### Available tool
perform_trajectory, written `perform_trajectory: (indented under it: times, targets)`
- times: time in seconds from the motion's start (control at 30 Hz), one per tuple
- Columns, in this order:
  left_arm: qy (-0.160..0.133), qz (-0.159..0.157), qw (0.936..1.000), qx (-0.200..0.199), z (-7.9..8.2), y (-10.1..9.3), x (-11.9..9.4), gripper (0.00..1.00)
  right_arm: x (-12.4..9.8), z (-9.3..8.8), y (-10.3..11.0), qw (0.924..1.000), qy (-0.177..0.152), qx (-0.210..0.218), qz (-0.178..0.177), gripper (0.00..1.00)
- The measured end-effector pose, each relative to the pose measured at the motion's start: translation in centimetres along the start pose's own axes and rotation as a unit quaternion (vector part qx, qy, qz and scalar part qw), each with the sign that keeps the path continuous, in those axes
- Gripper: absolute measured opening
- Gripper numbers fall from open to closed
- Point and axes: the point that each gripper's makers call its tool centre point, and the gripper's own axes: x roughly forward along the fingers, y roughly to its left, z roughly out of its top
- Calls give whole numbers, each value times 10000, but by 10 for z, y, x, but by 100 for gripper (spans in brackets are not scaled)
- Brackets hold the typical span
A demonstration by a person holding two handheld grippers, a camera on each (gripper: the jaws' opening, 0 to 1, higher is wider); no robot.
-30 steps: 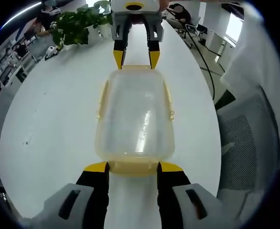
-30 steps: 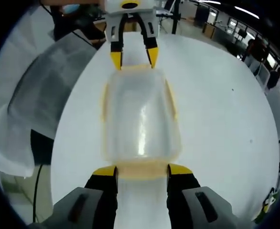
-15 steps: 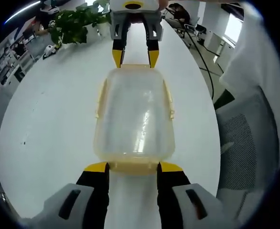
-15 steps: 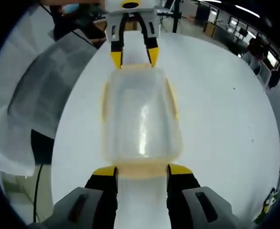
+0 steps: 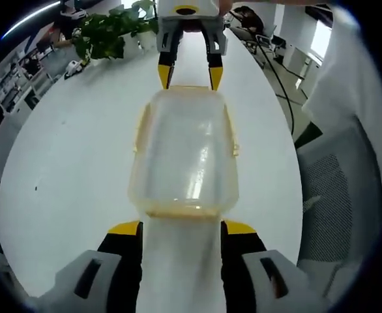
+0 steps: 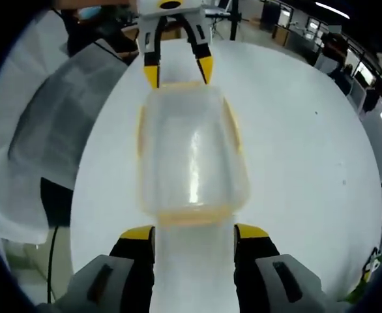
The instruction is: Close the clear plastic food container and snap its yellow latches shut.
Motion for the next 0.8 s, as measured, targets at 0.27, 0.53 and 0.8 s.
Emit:
perform_trajectory:
  times: [0.27,0.53,0.8]
  targets:
    - [-448,8,9956,-826,7,-1,-13,47,-12,6,-2,9994,-119,282,-138,46]
    - [-618,167,9842,-1652,6,8,-17,47,-16,11,-5,9963,-217,774,-294,40]
    - [-752,355,9702,-2275,12,13,-19,47,-22,13,-11,9831,-341,1738,-474,39]
